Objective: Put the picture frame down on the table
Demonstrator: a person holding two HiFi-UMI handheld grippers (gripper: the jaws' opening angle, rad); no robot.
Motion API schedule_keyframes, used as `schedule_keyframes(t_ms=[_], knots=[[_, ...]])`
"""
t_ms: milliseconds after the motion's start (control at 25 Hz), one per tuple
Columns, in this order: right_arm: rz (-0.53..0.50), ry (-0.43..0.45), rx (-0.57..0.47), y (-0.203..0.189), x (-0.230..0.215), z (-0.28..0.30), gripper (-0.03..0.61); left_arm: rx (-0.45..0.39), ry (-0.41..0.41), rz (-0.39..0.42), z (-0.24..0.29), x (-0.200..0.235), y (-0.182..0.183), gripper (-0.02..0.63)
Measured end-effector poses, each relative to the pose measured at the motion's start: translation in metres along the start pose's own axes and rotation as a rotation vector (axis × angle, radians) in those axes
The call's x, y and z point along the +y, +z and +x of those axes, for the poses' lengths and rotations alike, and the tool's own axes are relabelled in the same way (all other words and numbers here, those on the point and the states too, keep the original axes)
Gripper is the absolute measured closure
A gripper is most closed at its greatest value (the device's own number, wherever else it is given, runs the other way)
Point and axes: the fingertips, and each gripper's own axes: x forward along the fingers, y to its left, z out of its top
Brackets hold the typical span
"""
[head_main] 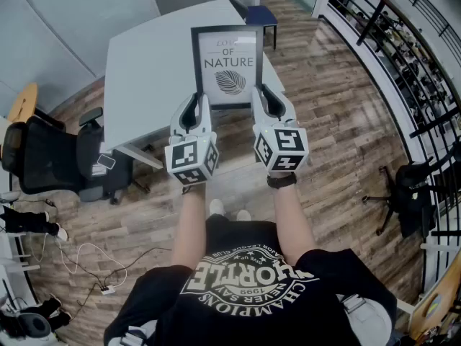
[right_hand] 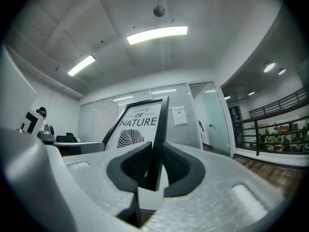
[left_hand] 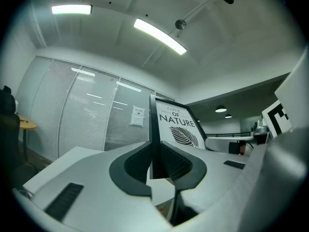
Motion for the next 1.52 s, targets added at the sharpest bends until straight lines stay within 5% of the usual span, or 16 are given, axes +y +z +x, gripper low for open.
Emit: schedule_keyframes(t_ms=[600,960,1520], knots=[[0.009,0.014,-0.014,0.015,0.001,-0.011,0.511,0.005,-0.006,-0.021,-0.012,-0.009,0.006,0.548],[-0.005,0.002,-0.037,-0.01,-0.01,0.011,0.511,-0.013,-0.008,-0.028,0.012,0.002,-0.018,0.547],[-0.035,-0.022,-0.024,-0.003,-0.019,0.226,0.512,-0.031,-0.021,-0.044,0.193,0.124,0.006,0.548]])
